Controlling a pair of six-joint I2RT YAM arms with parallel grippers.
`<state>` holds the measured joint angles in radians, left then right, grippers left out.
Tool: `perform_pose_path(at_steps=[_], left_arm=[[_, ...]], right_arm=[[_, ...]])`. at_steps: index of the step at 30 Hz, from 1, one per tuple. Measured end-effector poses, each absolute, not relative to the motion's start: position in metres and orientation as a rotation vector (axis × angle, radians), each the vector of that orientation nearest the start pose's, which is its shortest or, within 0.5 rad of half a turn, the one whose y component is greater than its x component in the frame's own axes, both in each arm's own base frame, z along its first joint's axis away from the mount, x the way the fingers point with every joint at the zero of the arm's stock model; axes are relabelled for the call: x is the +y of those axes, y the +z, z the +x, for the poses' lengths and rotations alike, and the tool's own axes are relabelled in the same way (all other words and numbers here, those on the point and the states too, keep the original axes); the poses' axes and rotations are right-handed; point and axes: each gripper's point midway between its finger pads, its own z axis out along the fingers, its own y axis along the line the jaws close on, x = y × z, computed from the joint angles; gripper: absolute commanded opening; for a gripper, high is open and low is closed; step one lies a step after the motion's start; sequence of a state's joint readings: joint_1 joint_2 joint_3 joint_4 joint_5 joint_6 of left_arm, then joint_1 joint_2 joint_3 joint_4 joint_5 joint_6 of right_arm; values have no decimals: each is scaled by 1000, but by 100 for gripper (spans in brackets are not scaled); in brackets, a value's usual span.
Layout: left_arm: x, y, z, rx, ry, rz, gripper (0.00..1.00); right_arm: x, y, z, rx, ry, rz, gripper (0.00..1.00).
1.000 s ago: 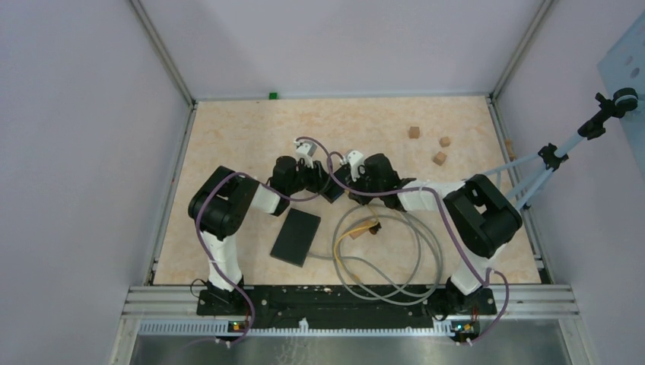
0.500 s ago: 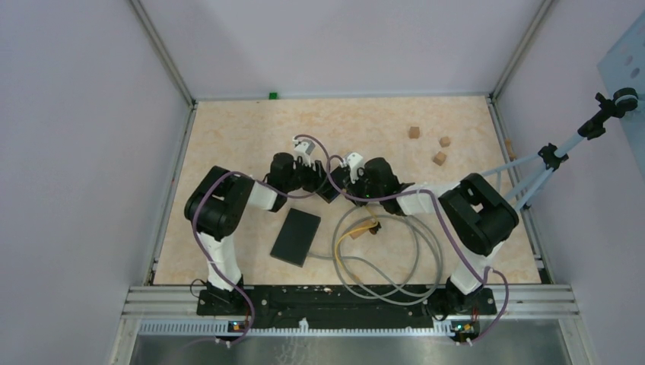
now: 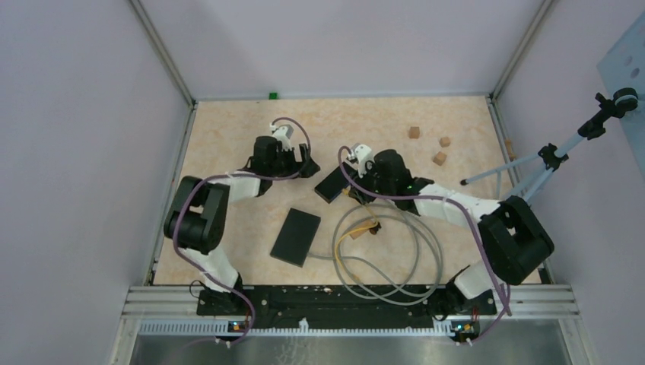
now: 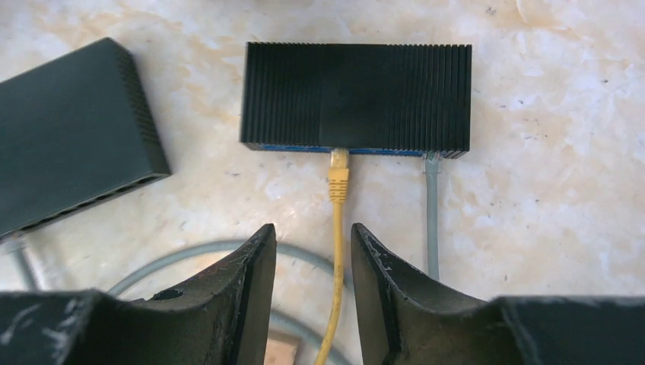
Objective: Insert the plug into the switch port
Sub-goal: Insert the connector into the switch port, then pick up the connector from the center of the board.
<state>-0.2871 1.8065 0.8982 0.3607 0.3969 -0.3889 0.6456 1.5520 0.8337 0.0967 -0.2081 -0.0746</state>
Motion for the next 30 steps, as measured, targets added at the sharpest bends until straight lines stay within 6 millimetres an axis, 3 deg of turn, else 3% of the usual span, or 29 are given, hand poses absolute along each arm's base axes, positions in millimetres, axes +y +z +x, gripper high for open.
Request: perform_pose_path(at_steps=[3, 7, 10, 12, 16, 18, 24, 30], left_arm=[[-195, 88, 401, 2175, -757, 98, 99], [-174, 154, 379, 2084, -687, 58, 99], [-162, 202, 351, 1987, -679, 48, 99], [-154, 224, 326, 1936, -693, 41, 99], [-142, 243, 274, 1875, -731, 26, 99], [-136, 245, 252, 1861, -743, 12, 99], [-107, 262, 197, 1751, -717, -73, 99], [-82, 284, 172, 1643, -664, -153, 99]], right_arm=[[274, 108, 299, 2032, 577, -930, 38], [285, 143, 280, 1994, 697, -1028, 39], [297, 162, 258, 1938, 775, -1149, 40], [310, 164, 231, 1878, 805, -1289, 41], [334, 154, 165, 1704, 868, -1632, 42], [335, 151, 151, 1614, 873, -1746, 43], [320, 137, 145, 1391, 771, -2003, 45], [328, 114, 138, 1247, 672, -2214, 45]])
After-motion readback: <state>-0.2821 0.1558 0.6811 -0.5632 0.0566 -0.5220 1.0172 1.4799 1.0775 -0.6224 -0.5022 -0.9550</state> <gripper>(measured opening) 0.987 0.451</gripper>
